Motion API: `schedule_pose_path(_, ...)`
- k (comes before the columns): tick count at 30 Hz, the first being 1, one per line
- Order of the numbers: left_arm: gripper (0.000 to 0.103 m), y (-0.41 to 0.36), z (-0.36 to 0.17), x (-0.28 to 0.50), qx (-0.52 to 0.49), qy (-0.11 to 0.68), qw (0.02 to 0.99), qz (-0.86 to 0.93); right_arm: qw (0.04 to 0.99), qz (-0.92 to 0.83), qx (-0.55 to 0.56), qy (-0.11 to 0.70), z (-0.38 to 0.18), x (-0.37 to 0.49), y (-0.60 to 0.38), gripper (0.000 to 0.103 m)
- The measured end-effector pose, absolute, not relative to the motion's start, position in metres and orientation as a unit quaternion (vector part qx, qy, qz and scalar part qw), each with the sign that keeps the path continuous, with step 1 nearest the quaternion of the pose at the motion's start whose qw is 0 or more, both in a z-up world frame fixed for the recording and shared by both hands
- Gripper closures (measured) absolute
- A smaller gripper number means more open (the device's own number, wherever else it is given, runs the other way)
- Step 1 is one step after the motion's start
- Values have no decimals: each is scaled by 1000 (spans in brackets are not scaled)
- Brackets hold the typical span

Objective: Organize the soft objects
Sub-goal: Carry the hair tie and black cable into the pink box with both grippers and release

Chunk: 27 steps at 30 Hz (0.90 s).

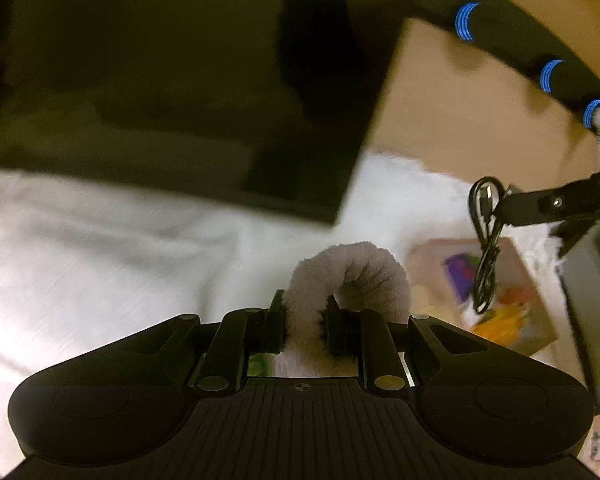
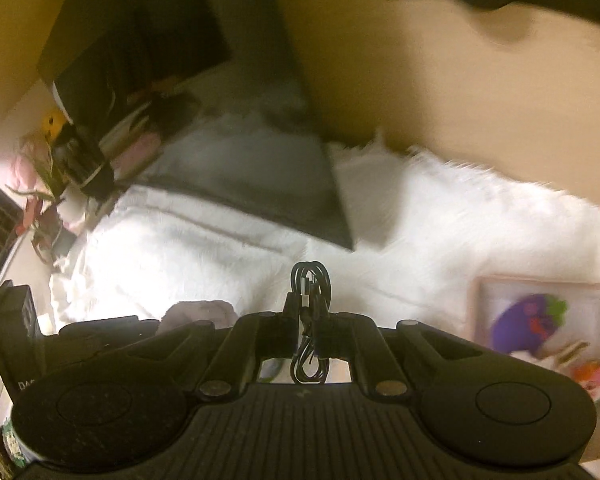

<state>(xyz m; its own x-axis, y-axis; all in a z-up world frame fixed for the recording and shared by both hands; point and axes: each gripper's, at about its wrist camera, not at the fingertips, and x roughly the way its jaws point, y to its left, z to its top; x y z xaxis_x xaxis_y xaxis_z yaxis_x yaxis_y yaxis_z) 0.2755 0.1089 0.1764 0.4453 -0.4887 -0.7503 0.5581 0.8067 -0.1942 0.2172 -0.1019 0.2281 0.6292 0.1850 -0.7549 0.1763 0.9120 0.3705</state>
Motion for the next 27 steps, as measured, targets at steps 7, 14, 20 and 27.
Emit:
schedule_pose_path(7, 83, 31, 186, 260, 66, 413, 825, -379, 885, -50, 228, 402, 226, 171, -160, 97)
schedule_pose_path(14, 83, -32, 161, 240, 65, 432, 784, -440, 878, -111, 244, 396, 206, 130, -217, 97)
schedule_pose_path(20, 83, -79, 129, 224, 70, 455, 749, -476, 864, -157, 235, 417, 179, 122, -248, 97)
schedule_pose_path(27, 82, -127, 84, 207, 110, 463, 732, -488, 839, -180, 242, 453, 132, 131, -276, 97)
